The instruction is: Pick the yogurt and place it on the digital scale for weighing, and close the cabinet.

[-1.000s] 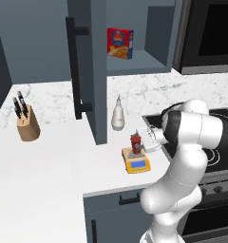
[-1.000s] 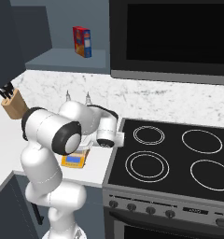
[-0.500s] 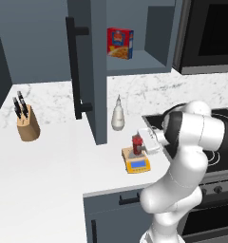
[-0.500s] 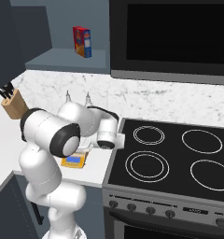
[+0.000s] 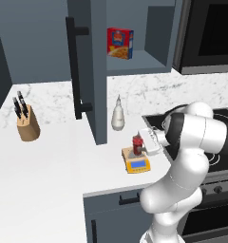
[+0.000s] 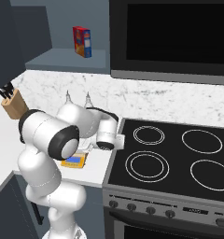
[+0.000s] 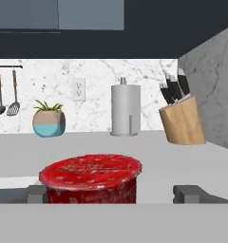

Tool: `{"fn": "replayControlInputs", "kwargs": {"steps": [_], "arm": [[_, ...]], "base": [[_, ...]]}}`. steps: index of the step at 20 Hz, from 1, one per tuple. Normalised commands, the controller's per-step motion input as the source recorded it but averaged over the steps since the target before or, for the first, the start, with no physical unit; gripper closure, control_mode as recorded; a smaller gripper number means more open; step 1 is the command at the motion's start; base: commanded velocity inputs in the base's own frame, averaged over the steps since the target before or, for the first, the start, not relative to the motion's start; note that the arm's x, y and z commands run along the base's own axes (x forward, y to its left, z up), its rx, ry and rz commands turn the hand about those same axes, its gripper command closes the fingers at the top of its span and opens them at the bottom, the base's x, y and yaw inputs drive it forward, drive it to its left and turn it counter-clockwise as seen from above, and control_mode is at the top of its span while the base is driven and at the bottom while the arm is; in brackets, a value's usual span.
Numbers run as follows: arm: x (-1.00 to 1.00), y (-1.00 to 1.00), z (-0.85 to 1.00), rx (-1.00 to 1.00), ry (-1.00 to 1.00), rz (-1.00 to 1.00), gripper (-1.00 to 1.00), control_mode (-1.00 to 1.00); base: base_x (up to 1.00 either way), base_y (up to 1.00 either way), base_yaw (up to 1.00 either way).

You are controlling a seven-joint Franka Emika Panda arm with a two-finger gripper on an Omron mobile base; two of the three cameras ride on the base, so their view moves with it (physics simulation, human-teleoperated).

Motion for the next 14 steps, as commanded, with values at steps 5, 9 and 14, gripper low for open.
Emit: {"fn": "replayControlInputs", "kwargs": {"steps": [5, 9, 14], "arm": [[0.00, -0.33, -0.02, 0.00, 0.00, 0.00, -1.00, -1.00], [0.00, -0.23, -0.13, 0.00, 0.00, 0.00, -1.00, -1.00], [0.01, -0.27, -0.05, 0.01, 0.00, 0.00, -1.00, -1.00]], "base": [[0.00, 0.00, 0.00], [0.00, 0.00, 0.00], [0.00, 0.00, 0.00]]}}
